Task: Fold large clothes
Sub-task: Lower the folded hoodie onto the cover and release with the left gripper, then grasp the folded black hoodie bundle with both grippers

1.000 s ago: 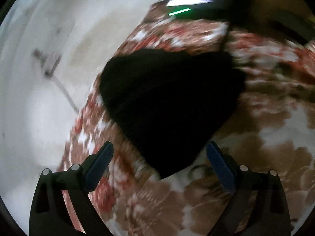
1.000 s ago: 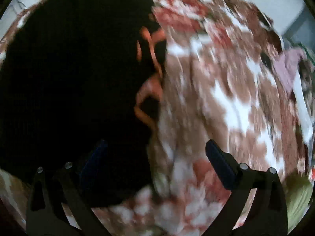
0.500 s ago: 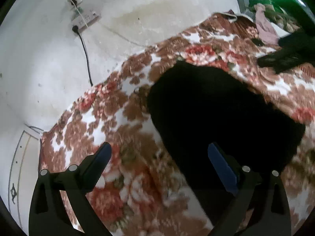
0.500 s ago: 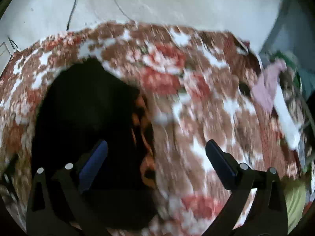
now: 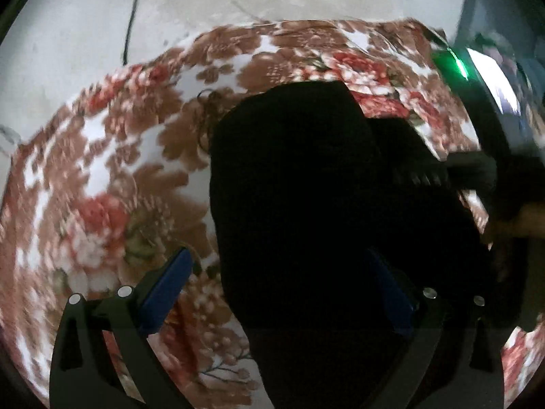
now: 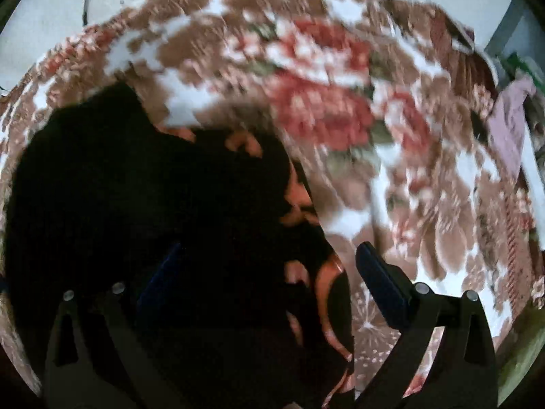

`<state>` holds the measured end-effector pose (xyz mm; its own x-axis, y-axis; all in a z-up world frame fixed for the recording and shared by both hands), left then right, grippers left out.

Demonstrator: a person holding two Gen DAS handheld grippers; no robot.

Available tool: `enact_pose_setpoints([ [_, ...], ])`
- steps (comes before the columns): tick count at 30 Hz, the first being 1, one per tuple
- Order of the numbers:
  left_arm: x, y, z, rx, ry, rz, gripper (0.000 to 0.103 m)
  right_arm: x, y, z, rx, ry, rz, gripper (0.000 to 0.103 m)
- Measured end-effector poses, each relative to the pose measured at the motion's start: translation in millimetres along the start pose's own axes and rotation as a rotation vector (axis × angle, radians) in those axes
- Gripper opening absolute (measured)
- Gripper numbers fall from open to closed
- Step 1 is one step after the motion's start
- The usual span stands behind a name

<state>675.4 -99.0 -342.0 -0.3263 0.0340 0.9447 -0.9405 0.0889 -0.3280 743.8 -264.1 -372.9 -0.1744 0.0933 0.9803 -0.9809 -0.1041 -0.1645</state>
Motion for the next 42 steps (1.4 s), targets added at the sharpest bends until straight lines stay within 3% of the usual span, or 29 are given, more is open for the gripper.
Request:
enact_pose_setpoints([
  [4,6.3,6.2,-3.2,-0.009,-0.003,0.001,0.099,-1.2,13.2,5.9,0.082,0.085,0.052,0.098],
  [9,26.3,8.9,-13.9,-0.003,-0.022,-0.004,0.098,1.5,19.7,26.2,0.079,0.135,0.037,0.098],
  [11,38.6,9.1,-21.3,0.022,-0.005,0.006,0.097,23.9,25.1,28.7,0.067,0.186,0.068,0.098],
  [12,50.2,11.1,-26.9,0.047,0.029,0.021,0.097,36.6,29.1,28.2,0.061,0.174,0.09,0.098],
  [15,68.3,18.4,-36.3,0.089,0.052,0.042,0.097,81.4,55.4,16.4,0.032,0.03,0.16,0.098],
  [18,62.6,27.0,-36.0,0.098,0.048,0.024,0.097,89.9,81.2,-9.0,0.044,-0.052,0.152,0.098],
  [22,25.2,36.9,-24.1,0.063,0.02,-0.064,0.097,53.3,101.7,-27.4,0.082,0.0,0.089,0.098],
  [25,11.1,43.7,-26.6,0.054,0.007,-0.073,0.099,38.8,114.1,-17.0,0.084,0.006,0.119,0.098],
  [28,13.1,45.2,-35.3,0.06,-0.014,-0.068,0.099,43.6,122.7,-0.1,0.109,0.15,0.165,0.098],
  [33,29.9,49.3,-48.4,0.078,-0.027,-0.081,0.097,42.9,134.5,32.1,0.068,0.092,0.076,0.098],
  [39,71.3,56.5,-56.5,0.094,0.04,-0.049,0.097,95.3,152.7,55.4,-0.011,0.0,0.099,0.098],
  [42,78.9,60.1,-57.4,0.121,0.162,-0.061,0.097,105.8,162.1,61.8,-0.022,-0.032,0.082,0.098],
])
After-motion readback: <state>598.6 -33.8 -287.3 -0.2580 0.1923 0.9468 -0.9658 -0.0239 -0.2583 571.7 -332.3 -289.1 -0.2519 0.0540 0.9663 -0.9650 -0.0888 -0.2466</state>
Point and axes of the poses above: each gripper's, at about its wrist camera, not at the fingertips, and x roughly against the way its jaws point, z to its right, y to its underside, the point moved 4 cm from there along -x, roughly the way its jaws point, and after that the axes turned 15 degrees about -z, right-handed, at the moved point
